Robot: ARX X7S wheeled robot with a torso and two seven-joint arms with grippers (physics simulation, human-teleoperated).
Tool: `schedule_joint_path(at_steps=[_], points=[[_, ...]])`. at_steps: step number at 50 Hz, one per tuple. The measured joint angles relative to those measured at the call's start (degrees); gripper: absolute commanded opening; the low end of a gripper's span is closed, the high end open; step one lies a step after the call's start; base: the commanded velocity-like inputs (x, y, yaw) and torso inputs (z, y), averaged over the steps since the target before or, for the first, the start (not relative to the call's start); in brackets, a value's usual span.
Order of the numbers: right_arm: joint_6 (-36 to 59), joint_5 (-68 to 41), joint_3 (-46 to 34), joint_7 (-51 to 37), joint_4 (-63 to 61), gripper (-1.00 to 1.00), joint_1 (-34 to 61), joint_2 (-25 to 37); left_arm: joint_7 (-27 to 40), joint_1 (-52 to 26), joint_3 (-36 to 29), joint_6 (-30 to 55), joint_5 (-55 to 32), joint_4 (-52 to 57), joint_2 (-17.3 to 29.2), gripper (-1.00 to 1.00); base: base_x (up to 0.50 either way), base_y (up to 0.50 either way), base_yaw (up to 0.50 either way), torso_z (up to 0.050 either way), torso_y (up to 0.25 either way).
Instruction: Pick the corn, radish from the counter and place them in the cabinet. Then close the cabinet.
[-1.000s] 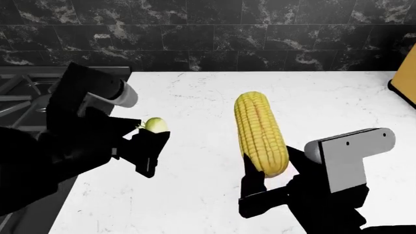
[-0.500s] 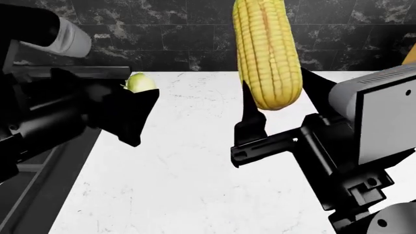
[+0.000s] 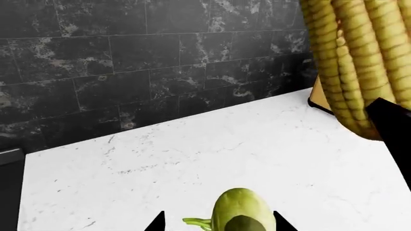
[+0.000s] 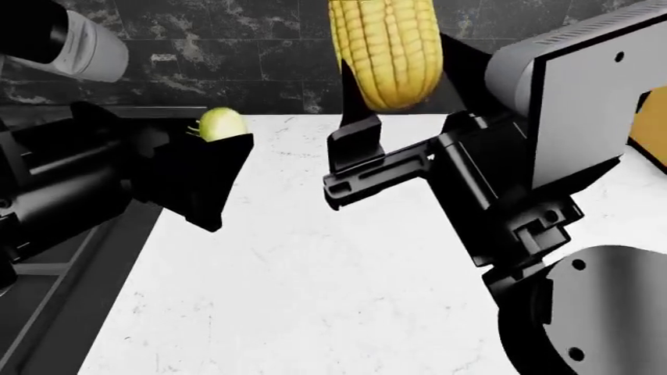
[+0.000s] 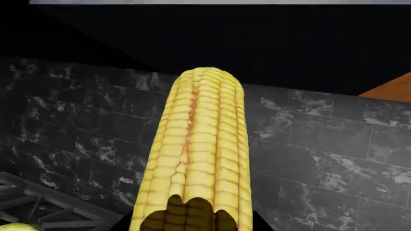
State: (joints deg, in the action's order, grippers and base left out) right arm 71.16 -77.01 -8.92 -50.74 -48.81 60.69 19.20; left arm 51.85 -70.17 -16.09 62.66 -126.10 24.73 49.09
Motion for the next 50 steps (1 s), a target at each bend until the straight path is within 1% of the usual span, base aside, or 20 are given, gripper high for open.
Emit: schedule_joint_path(at_steps=[5,11,24,31,40,50], points=[[-2.3,6.5,-2.8,5.5,2.1,-1.0,1.4,-1.0,-0.3,0.2,0.1,-0.1,0.2,0.0,0.1,-1.0,0.0,0.0,0.0,0.0,0.0],[-3.3,10.2,-4.3,9.1,3.8,-1.0,4.7,-1.9,-0.5,0.5,0.2,-0.2,0.4,0.0,0.3,-1.0,0.0,0.0,0.0,0.0,0.002],[-0.6,7.7,-3.0,8.3,5.1,-1.0,13.6,-2.6,-0.8,0.9,0.2,-0.5,0.4,0.2,0.6,-1.0,0.0,0.0,0.0,0.0,0.0],[-0.9,9.5,-4.0,9.5,7.5,-1.0,18.2,-2.8,-0.9,1.0,0.1,-0.7,0.5,0.2,0.6,-1.0,0.0,0.0,0.0,0.0,0.0],[-5.5,16.9,-7.9,14.6,13.9,-1.0,23.0,-2.6,-1.2,1.1,0.0,-0.8,0.6,0.1,0.7,-1.0,0.0,0.0,0.0,0.0,0.0],[-12.4,25.1,-12.3,21.5,24.1,-1.0,28.8,-3.3,-1.4,1.1,-0.1,-0.8,0.6,0.0,0.9,-1.0,0.0,0.0,0.0,0.0,0.001]])
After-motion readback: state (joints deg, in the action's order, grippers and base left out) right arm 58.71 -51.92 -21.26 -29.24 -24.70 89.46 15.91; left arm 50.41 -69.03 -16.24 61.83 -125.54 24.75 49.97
